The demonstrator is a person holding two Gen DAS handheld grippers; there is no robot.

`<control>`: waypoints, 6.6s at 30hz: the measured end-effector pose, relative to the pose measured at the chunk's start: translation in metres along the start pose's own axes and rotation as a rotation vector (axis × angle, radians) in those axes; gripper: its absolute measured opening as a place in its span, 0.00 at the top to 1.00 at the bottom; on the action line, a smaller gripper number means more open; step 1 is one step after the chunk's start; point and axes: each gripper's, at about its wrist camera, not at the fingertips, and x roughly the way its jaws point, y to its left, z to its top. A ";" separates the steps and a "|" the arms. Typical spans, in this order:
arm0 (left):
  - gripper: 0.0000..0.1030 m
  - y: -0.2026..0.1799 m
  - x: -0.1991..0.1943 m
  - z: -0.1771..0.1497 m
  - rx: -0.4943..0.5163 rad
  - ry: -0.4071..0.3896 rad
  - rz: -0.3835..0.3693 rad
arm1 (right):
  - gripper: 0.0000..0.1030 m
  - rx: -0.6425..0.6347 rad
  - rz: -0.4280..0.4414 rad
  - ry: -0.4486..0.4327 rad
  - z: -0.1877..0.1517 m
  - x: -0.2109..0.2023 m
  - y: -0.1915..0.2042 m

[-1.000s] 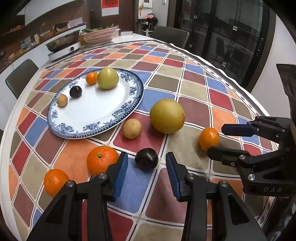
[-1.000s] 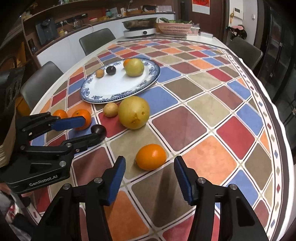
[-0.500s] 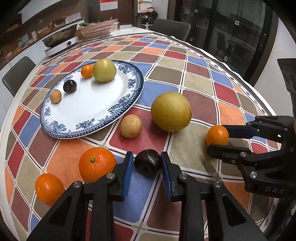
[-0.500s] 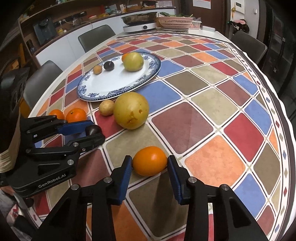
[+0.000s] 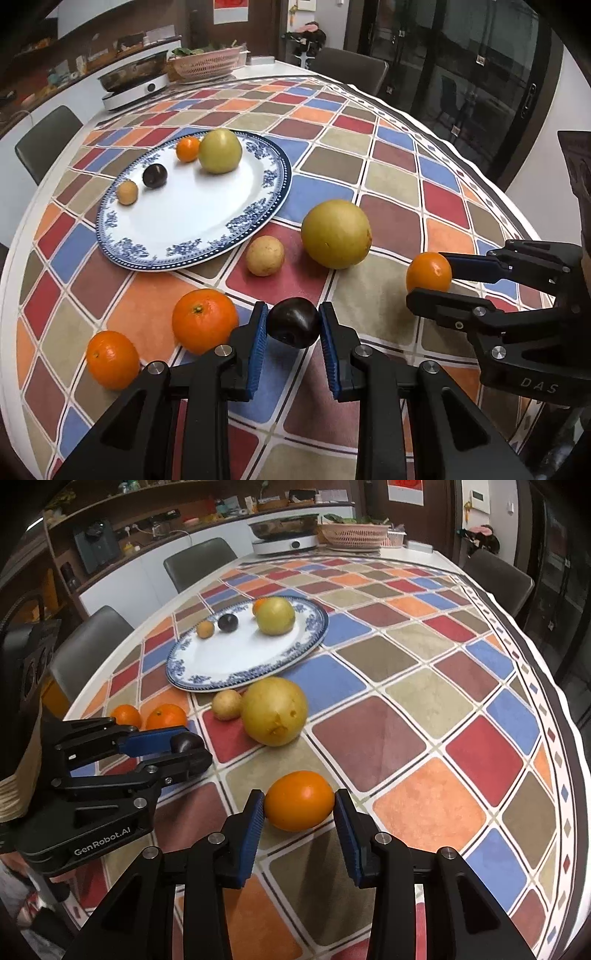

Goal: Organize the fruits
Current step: 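Close the left tool on the dark plum while the right tool closes on the orange, then carry the plum to the plate with the left tool while the right carries the orange there, then open both tools to release the plum and orange on the plate, then reach the left tool to an orange while the right tool reaches another orange, then close the left tool on its orange while the right tool closes on the other orange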

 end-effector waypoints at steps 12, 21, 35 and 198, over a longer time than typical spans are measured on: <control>0.73 0.008 -0.044 -0.006 -0.044 -0.068 0.020 | 0.62 -0.051 0.022 -0.075 0.011 -0.028 0.018; 0.73 0.022 -0.072 -0.001 -0.069 -0.128 0.069 | 0.62 -0.101 0.052 -0.132 0.030 -0.044 0.039; 0.73 0.048 -0.104 0.025 -0.061 -0.221 0.134 | 0.62 -0.161 0.105 -0.209 0.081 -0.059 0.065; 0.60 0.097 -0.049 -0.038 -0.117 -0.066 0.151 | 0.59 -0.222 0.124 -0.028 0.045 0.033 0.113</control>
